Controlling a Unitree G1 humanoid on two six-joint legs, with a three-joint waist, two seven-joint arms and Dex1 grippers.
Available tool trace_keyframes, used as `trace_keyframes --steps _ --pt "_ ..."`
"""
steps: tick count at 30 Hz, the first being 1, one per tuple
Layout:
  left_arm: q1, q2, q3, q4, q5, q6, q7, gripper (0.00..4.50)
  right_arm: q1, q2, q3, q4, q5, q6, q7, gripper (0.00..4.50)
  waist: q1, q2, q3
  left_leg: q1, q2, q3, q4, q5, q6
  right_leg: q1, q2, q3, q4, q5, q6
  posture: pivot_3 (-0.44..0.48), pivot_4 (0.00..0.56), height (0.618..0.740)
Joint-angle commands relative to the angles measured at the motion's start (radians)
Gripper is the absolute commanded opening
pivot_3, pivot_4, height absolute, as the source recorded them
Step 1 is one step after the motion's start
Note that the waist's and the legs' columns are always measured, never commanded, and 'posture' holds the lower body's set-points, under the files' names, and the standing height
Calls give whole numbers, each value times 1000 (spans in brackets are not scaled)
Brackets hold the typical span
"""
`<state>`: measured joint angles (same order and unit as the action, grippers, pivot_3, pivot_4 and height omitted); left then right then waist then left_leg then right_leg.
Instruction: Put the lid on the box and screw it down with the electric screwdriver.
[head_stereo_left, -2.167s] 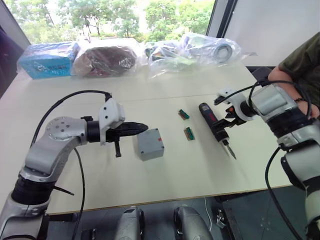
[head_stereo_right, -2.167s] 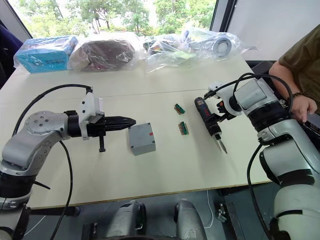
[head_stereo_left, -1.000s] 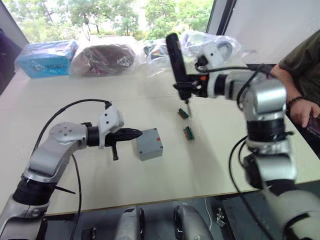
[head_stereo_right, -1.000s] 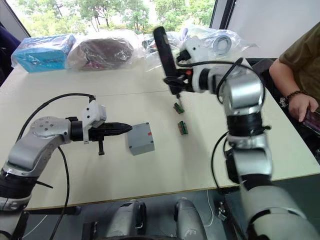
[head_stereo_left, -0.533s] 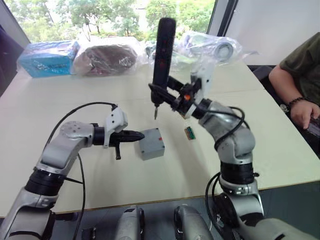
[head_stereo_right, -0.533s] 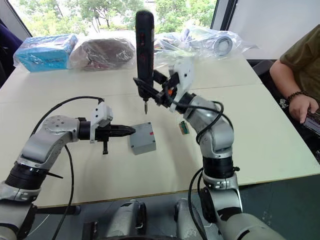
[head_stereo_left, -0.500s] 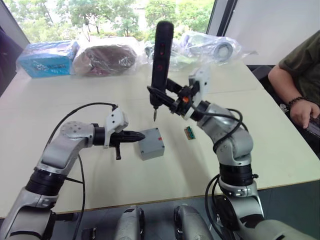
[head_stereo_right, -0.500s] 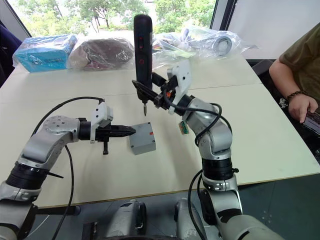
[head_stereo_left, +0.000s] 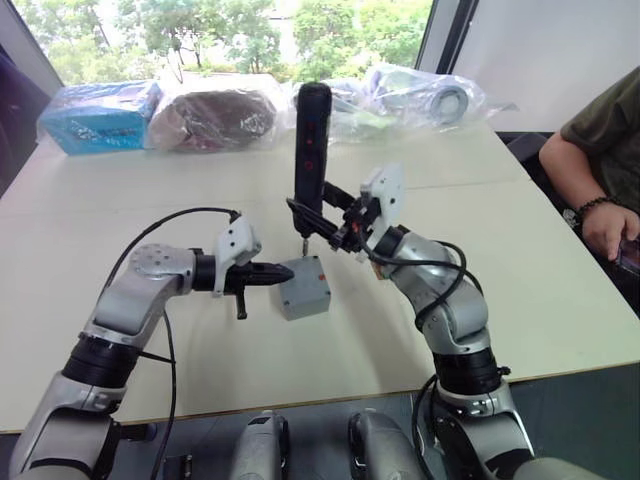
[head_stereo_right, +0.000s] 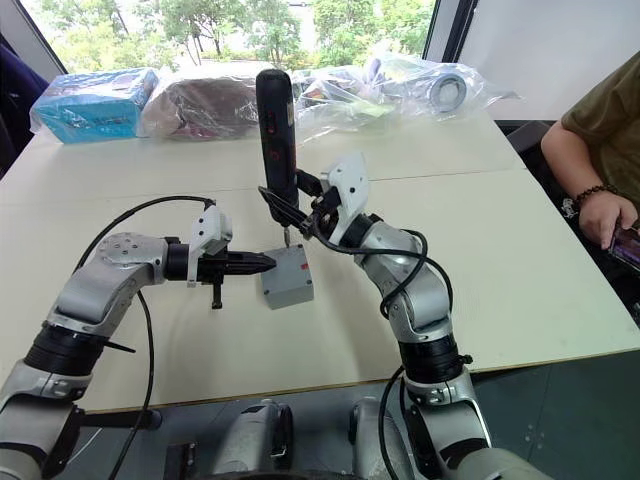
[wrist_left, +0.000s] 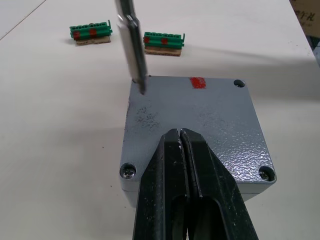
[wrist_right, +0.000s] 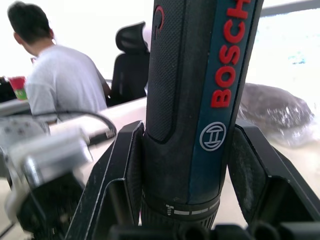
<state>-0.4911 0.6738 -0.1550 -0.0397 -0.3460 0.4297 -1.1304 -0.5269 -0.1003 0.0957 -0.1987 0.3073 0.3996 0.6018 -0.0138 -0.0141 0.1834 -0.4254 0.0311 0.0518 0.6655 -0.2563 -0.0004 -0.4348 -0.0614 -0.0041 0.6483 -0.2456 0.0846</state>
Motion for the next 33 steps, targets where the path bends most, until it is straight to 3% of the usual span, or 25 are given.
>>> trace_keyframes --steps 1,14,33 --pt "-10 0 -6 11 18 -7 -3 0 -14 -11 3 -27 -9 -68 -3 1871 0 0 0 0 0 0 0 0 0 0 0 0 0 0 0 0 150 740" --pt "-7 -4 -6 23 32 -29 -11 0 1 -47 22 15 -40 -136 -8 1871 0 0 0 0 0 0 0 0 0 0 0 0 0 0 0 0 150 740" --pt "11 -9 -26 -26 47 -13 -3 0 54 -103 81 10 -41 5 2 1871 1 -2 -2 8 0 0 0 0 0 7 0 0 0 0 0 0 150 740"
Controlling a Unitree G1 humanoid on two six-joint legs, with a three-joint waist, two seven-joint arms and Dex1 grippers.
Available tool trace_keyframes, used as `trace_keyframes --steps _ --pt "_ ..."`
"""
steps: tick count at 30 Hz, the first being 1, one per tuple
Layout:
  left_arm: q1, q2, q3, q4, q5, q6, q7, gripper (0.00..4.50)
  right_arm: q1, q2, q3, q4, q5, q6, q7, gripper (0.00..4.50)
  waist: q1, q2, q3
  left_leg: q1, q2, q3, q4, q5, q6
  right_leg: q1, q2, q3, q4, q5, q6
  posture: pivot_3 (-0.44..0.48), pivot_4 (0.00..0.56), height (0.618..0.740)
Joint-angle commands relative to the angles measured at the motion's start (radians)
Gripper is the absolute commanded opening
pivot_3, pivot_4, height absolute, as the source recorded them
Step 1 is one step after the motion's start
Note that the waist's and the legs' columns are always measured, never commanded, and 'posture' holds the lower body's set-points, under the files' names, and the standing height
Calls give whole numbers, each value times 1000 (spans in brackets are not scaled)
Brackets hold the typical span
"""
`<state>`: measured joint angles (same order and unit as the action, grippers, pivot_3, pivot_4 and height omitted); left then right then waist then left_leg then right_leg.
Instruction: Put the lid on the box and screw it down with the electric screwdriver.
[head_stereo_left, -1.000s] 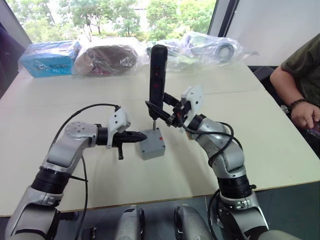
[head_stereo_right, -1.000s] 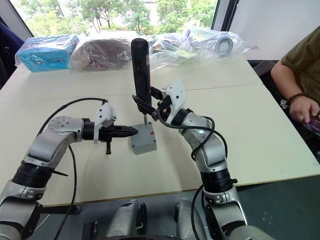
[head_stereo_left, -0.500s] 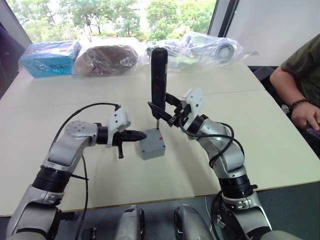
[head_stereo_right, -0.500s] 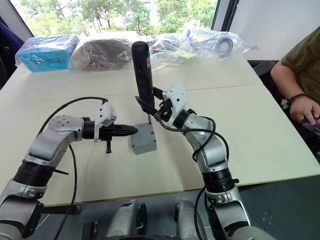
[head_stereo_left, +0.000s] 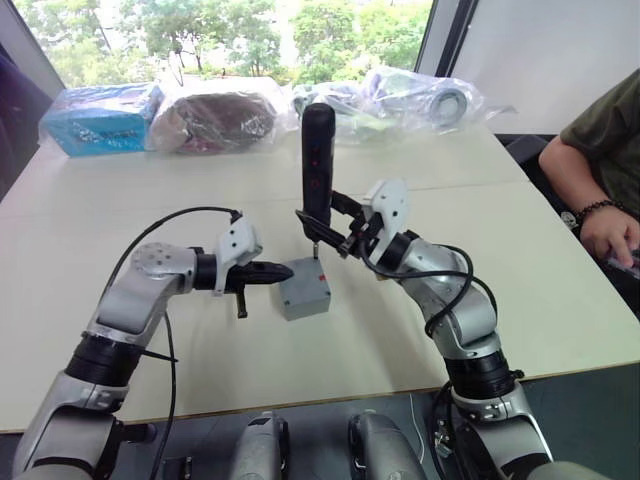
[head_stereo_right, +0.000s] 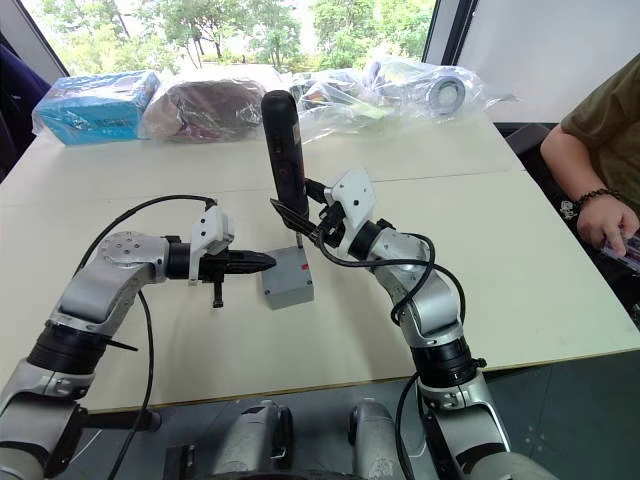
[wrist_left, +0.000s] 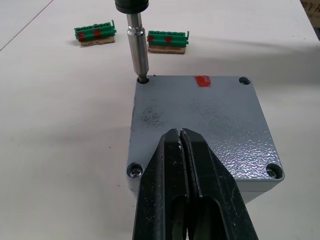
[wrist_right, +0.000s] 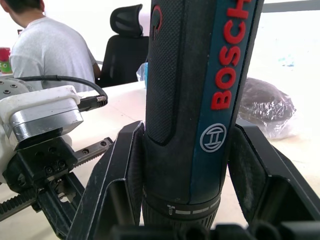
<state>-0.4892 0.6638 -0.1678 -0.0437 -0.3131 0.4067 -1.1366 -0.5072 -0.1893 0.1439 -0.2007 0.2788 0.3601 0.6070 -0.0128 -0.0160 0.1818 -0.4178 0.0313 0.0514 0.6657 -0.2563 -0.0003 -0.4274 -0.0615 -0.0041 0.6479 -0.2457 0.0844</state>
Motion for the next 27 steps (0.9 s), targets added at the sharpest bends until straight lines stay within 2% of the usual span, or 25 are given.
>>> trace_keyframes --steps 1,12,27 --pt "10 1 -15 -25 13 11 4 0 37 -15 34 13 -13 52 -6 1871 0 -1 -1 1 0 0 0 0 0 1 0 0 0 0 0 0 150 740" --pt "23 5 -34 -29 35 2 7 0 64 -13 47 56 -19 129 -52 1871 0 -4 -10 9 0 -1 -2 0 0 7 0 1 -1 -1 -1 0 150 740" --pt "28 -9 -42 -17 60 -10 4 0 67 -42 104 84 -70 158 -70 1871 0 -3 -28 12 1 -2 -3 0 1 11 0 1 -1 -3 -4 0 150 740"
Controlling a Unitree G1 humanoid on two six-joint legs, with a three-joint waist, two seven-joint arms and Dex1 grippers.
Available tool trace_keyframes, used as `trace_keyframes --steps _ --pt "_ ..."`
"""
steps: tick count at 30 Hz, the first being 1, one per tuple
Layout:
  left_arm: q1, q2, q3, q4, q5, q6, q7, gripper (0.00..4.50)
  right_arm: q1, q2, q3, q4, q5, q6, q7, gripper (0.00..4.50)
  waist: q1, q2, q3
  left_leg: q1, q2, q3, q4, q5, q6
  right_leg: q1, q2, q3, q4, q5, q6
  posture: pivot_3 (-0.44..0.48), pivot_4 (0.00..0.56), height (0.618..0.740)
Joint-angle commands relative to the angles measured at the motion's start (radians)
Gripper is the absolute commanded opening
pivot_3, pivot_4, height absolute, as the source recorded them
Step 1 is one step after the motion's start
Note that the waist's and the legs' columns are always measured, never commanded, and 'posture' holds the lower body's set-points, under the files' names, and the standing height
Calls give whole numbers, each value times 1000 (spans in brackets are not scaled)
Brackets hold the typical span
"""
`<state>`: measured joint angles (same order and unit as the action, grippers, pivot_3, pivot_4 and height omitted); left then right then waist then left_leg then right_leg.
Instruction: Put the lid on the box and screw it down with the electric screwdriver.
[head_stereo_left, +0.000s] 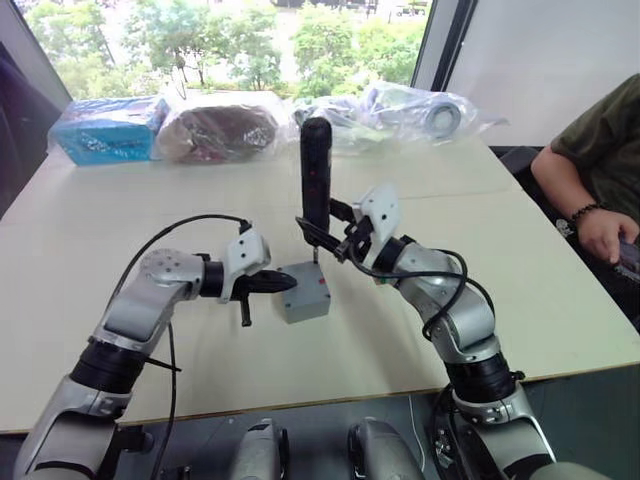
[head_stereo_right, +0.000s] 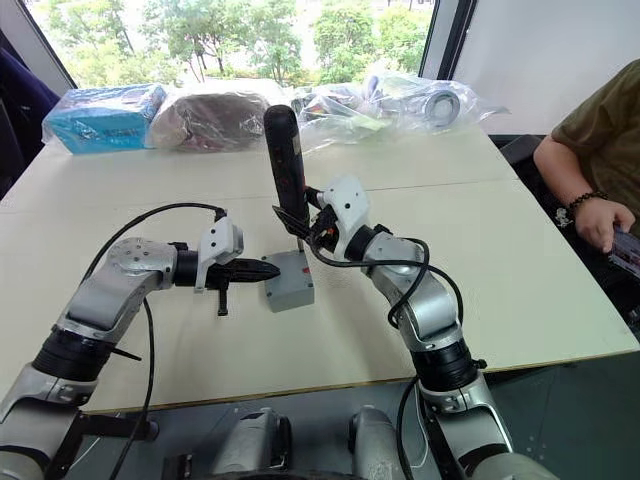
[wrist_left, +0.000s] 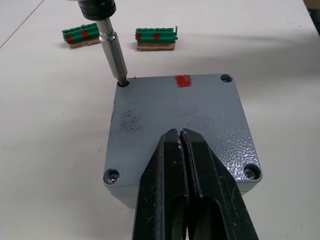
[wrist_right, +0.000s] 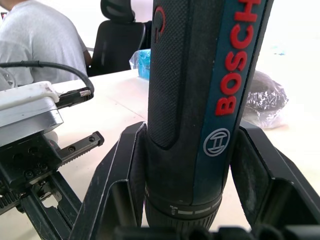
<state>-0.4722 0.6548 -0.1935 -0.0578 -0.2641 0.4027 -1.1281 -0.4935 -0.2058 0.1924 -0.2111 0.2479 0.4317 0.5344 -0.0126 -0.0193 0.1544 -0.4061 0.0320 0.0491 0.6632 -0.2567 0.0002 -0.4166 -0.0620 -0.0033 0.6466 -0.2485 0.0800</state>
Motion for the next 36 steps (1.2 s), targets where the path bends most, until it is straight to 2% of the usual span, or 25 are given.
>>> trace_keyframes --steps 1,14,19,24,27,30,36 --pt "12 0 -16 -3 11 -6 -5 0 54 -25 56 94 -40 88 2 1871 0 0 -1 0 0 0 0 0 0 0 0 0 0 0 0 0 150 740" --pt "18 -1 -11 -13 10 -2 -1 0 10 -22 11 58 -11 88 3 1871 1 0 -1 1 1 -1 -1 0 0 2 -1 0 -1 0 -1 0 150 740" --pt "18 -5 -12 -15 10 -4 0 0 -65 -9 -46 -6 41 96 3 1871 1 0 0 1 1 -1 -1 0 0 1 -1 0 -1 -1 -1 0 150 740" --pt "15 -7 6 -38 -9 -1 4 0 -176 -9 -144 -63 132 185 -20 1871 2 1 3 -3 1 -1 -1 0 0 -4 -2 0 -1 -1 -1 0 150 740" --pt "-3 -2 35 -91 -42 26 8 0 -281 -32 -240 -66 200 300 -69 1871 1 3 9 -7 1 0 -1 0 0 -8 -3 0 -1 0 -1 0 150 740" --pt "-25 8 74 -155 -85 63 14 0 -377 -88 -337 -50 275 495 -121 1871 2 3 14 -14 1 -1 0 0 0 -14 -2 0 0 1 2 0 150 740" --pt "-44 41 144 -250 -155 109 26 0 -460 -332 -314 62 267 879 -123 1871 0 3 15 -17 0 0 0 0 1 -16 -3 -1 -2 2 3 0 150 740"
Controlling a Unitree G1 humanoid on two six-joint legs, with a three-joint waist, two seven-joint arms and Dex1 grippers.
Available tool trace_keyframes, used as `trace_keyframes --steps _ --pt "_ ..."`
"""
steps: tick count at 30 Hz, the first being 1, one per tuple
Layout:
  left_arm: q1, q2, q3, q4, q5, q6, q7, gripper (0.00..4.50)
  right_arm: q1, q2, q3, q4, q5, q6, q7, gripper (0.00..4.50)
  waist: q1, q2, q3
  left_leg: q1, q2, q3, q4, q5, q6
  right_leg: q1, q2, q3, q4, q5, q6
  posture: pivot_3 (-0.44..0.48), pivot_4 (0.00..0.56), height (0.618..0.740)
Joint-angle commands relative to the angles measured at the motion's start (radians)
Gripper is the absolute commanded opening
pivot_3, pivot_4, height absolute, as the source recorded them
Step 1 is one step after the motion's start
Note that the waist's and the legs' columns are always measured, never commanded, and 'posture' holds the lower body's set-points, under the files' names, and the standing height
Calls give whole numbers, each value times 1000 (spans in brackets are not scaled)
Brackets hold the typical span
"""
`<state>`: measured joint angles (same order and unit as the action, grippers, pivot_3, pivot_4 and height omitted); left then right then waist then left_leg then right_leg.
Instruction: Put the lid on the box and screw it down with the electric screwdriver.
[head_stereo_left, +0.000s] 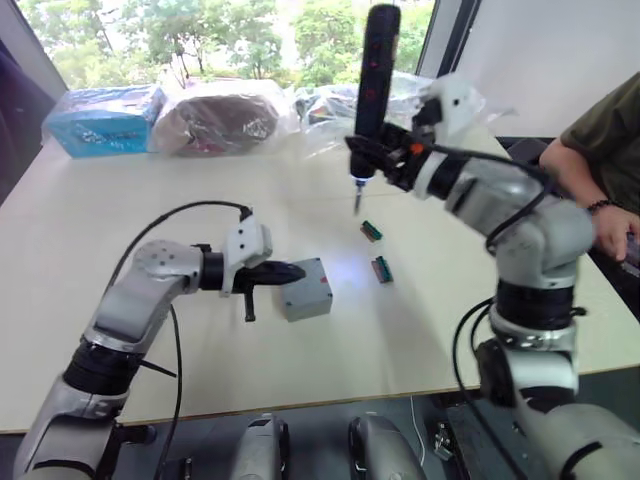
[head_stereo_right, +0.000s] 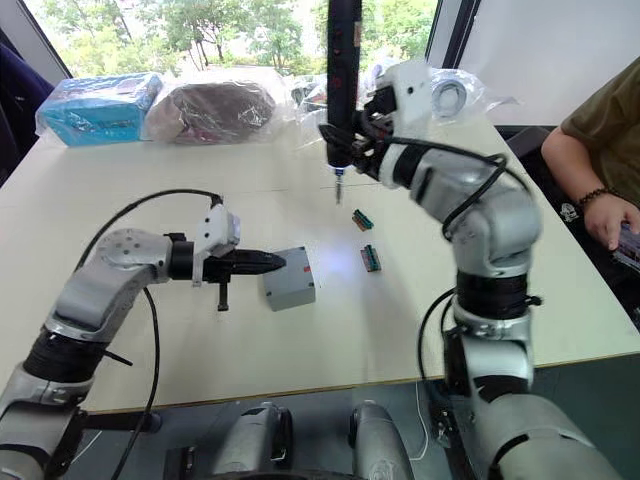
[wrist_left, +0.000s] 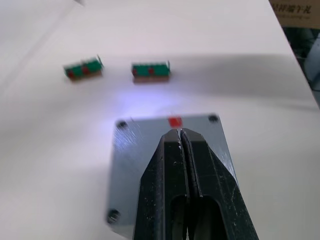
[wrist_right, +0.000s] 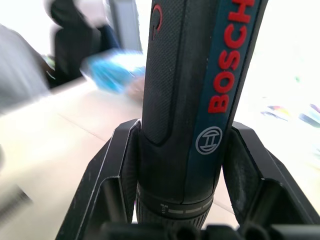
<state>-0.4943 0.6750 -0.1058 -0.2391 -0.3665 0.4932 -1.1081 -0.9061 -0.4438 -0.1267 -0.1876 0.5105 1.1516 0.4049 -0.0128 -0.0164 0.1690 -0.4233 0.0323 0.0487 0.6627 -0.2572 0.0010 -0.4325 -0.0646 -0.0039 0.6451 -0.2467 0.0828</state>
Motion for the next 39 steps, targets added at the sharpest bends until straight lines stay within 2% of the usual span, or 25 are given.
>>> trace_keyframes --steps 1,4,6,10,15,22,23,24,28,31,33,36,39 --pt "-25 28 67 -81 -63 26 7 0 -55 -134 27 62 -3 203 15 1871 -1 0 1 0 0 0 0 0 0 0 0 0 0 0 0 0 150 740" --pt "-35 46 94 -98 -83 38 16 0 -56 -254 142 105 -29 256 58 1871 -1 2 4 -1 -1 1 0 0 0 -2 0 0 0 -1 -1 0 150 740" --pt "-37 53 105 -104 -95 43 23 0 -69 -287 182 141 -31 304 72 1871 -3 3 5 -2 -1 1 0 0 0 -3 1 0 0 -1 -1 0 150 740" --pt "-28 63 137 -121 -110 43 38 0 -84 -379 386 260 -95 290 144 1871 -7 3 6 -3 -1 2 0 0 1 -5 3 2 0 0 0 0 150 740" --pt "-15 66 148 -167 -144 72 70 0 -127 -370 501 433 -152 271 198 1871 -4 3 6 -3 -1 2 0 0 1 -5 3 2 0 0 0 0 150 740" --pt "12 77 170 -221 -182 120 114 0 -168 -299 558 631 -231 196 228 1871 -4 2 6 -3 -1 3 0 0 1 -6 4 3 1 0 0 0 150 740" --pt "19 82 174 -228 -186 128 120 0 -170 -292 556 642 -234 196 235 2839 -5 2 6 -3 -1 3 0 0 1 -5 4 3 1 0 0 0 150 740" --pt "27 86 178 -234 -190 134 127 0 -172 -288 555 647 -239 192 242 3088 -4 2 6 -3 -1 3 1 0 1 -5 4 3 1 0 1 0 150 740" --pt "50 112 193 -246 -209 164 147 0 -155 -324 565 565 -284 98 278 4475 -3 3 7 -3 -1 3 1 0 1 -5 3 3 1 0 1 0 150 740" --pt "67 143 217 -245 -210 180 157 0 -137 -403 579 420 -323 -8 337 4475 -3 3 7 -3 -1 3 1 0 1 -6 4 3 1 0 1 0 150 740" --pt "92 172 246 -246 -218 198 160 0 -119 -473 544 308 -324 -91 395 4475 -1 3 7 -4 -1 3 1 0 1 -6 3 2 1 0 1 0 150 740" --pt "150 217 277 -249 -216 211 159 0 -64 -552 457 180 -286 -185 476 4475 -1 3 8 -4 -1 3 1 0 1 -7 3 2 1 0 1 0 150 740" --pt "254 270 315 -239 -187 207 148 0 66 -638 298 6 -156 -247 624 4475 0 3 8 -3 -1 3 0 0 1 -6 3 2 0 0 1 0 150 740"
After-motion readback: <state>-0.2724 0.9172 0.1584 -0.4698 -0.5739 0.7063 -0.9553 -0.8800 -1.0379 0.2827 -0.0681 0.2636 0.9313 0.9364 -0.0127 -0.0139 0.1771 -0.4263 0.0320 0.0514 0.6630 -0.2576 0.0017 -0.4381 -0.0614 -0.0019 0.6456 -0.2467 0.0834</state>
